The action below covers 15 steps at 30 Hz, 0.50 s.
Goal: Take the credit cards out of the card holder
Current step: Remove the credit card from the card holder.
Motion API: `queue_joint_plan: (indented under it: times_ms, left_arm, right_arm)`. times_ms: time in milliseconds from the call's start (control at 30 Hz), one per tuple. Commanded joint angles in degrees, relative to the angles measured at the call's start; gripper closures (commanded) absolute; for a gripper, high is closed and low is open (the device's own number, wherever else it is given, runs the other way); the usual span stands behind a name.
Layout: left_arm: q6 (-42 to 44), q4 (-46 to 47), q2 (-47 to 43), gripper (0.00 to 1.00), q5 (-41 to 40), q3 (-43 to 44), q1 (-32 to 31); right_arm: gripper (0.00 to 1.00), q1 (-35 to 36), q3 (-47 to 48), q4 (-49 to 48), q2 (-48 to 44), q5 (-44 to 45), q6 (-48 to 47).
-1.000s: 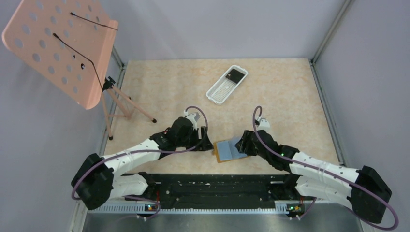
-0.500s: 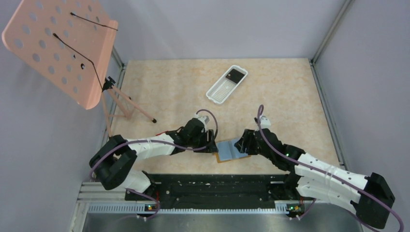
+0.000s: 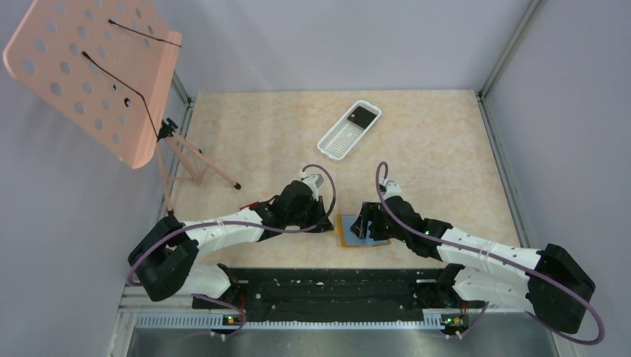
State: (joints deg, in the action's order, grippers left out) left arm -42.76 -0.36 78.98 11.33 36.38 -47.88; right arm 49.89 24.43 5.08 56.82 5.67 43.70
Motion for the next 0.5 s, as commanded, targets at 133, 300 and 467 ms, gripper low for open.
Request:
queue_joint_plan:
  times_ms: [133,300,467]
  left_arm:
    - [0.2,3.7,-5.9,1.00,2.1,-1.7,-0.3]
    - [0.1,4.1,-5.8,1.00,2.5,-2.3,-0.3]
    - [0.2,4.1,-6.4,1.00,2.6,-2.5,-0.3]
  right_arm:
    - [0.33,2.3,2.3,-3.9,7.5,1.9,-1.8]
    - [0.33,3.6,2.4,-7.0,9.0,1.4,-0.7]
    - [0.33,4.6,3.1,-7.5,11.7,1.5,-0.2]
